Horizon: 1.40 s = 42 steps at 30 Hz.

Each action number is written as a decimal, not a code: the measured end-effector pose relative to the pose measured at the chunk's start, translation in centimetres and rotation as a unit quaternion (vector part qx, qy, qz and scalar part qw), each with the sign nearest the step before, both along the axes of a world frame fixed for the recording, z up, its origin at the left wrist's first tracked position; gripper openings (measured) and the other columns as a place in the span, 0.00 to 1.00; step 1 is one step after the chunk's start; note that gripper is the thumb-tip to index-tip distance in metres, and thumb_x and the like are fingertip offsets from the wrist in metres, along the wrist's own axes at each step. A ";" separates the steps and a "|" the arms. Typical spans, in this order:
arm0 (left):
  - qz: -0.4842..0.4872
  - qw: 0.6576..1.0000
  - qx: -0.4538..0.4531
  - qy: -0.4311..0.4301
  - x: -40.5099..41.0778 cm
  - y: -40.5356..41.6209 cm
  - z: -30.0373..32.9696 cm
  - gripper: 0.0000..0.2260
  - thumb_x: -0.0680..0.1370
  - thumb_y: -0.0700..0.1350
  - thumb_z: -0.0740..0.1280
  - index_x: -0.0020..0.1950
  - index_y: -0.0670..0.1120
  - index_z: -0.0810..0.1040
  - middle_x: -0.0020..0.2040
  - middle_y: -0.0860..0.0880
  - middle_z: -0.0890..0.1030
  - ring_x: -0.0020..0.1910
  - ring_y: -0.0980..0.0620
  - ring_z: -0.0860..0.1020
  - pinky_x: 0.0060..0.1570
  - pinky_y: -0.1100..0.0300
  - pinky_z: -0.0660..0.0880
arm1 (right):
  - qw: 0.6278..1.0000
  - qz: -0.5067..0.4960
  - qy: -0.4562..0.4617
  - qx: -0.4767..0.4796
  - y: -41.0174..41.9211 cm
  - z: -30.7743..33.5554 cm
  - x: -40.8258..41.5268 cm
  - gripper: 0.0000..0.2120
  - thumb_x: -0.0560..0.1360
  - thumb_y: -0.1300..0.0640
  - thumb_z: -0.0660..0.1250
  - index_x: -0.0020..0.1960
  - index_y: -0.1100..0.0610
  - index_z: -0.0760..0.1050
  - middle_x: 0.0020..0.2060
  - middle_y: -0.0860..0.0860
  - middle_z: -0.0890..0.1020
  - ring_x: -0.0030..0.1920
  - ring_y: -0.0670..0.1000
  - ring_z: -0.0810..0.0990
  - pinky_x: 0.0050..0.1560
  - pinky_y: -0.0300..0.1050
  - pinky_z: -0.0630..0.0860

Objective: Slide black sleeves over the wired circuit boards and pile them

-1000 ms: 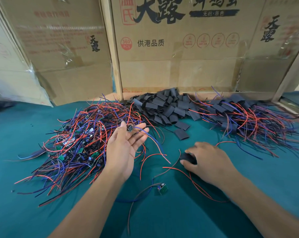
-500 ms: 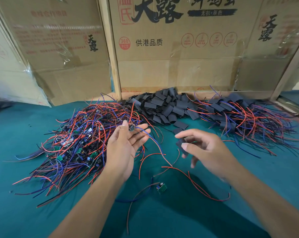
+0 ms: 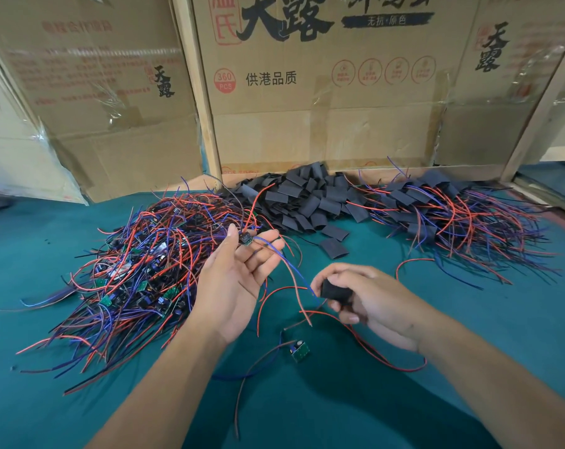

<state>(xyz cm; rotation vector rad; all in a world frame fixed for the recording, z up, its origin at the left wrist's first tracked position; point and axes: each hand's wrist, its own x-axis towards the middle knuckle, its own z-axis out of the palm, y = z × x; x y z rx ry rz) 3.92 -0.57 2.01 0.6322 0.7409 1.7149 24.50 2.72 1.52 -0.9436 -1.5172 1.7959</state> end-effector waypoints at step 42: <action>0.056 0.992 0.037 0.103 0.0 -0.1 -0.3 0.08 0.77 0.49 0.66 0.49 0.46 0.72 0.54 0.37 0.84 0.52 0.43 0.84 0.49 0.56 0.81 | 0.996 0.045 0.072 -0.037 -0.3 -0.7 -0.3 0.18 0.80 0.68 0.52 0.56 0.61 0.81 0.47 0.59 0.82 0.36 0.52 0.74 0.32 0.40 0.66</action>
